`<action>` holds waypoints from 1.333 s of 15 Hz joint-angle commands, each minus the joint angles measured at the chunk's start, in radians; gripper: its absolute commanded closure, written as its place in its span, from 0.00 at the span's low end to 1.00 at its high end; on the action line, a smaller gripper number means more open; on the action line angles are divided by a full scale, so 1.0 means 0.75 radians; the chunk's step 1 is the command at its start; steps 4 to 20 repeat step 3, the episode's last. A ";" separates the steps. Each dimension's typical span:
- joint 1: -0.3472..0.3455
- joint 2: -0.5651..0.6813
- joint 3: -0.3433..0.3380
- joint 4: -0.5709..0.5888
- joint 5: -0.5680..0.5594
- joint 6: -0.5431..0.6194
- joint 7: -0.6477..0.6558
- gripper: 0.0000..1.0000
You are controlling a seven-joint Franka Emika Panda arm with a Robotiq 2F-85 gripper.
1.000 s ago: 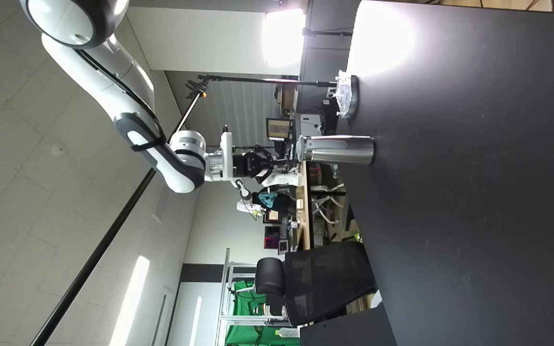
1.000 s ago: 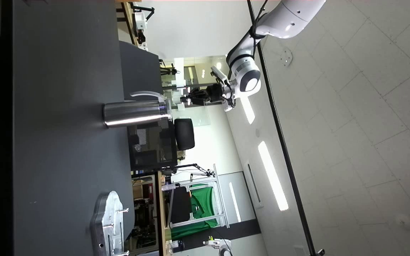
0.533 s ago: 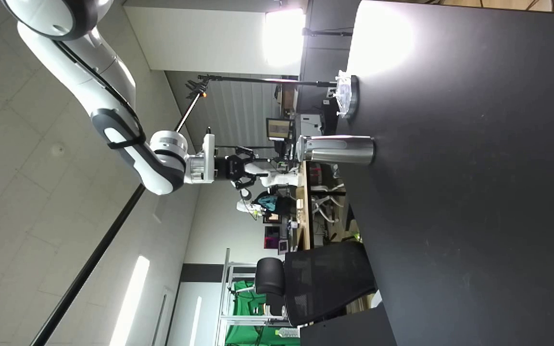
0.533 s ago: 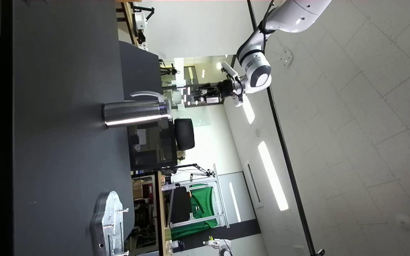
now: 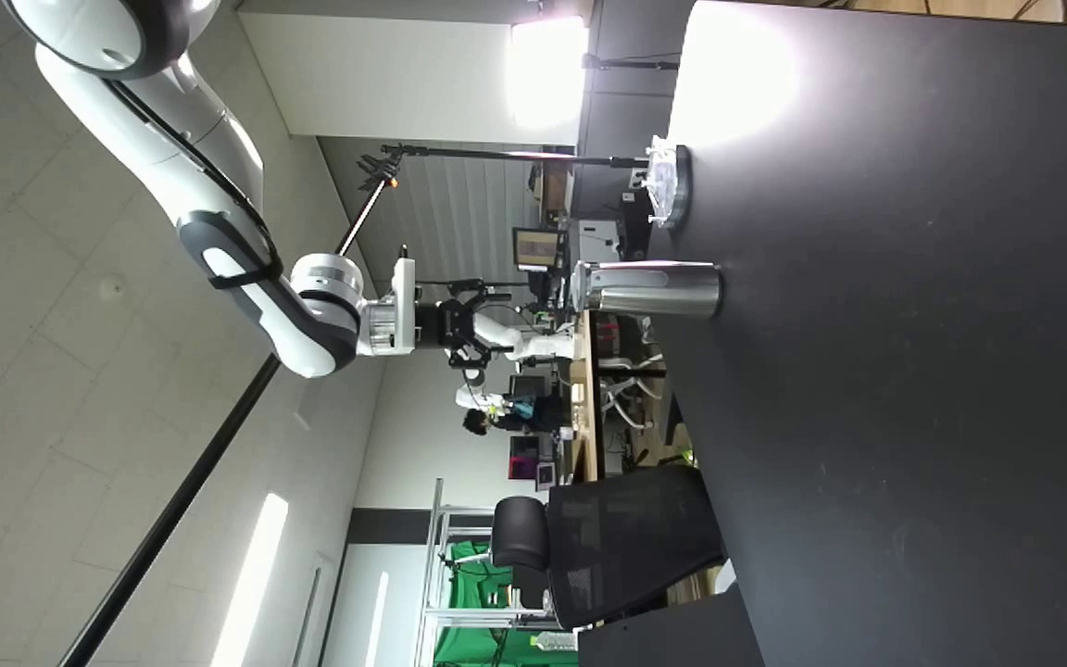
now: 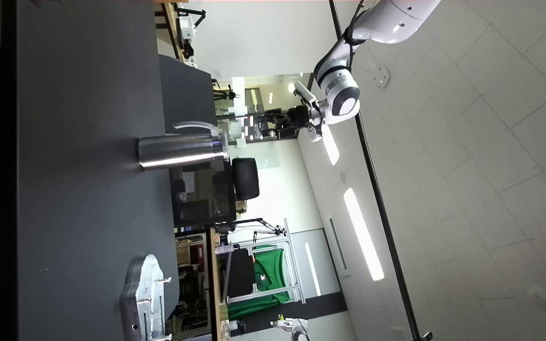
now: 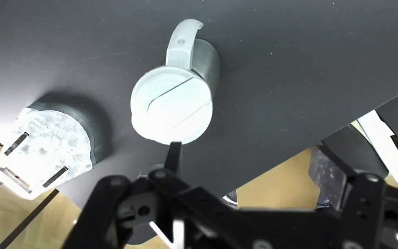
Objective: Close the lid on the top of the thermos flask
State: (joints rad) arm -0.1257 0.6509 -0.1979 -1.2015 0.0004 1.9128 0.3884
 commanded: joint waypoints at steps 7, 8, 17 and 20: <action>-0.008 0.002 0.010 0.008 -0.006 -0.006 0.001 0.05; -0.008 0.002 0.010 0.008 -0.006 -0.006 0.001 0.05; -0.008 0.002 0.010 0.008 -0.006 -0.006 0.001 0.05; -0.008 0.002 0.010 0.008 -0.006 -0.006 0.001 0.05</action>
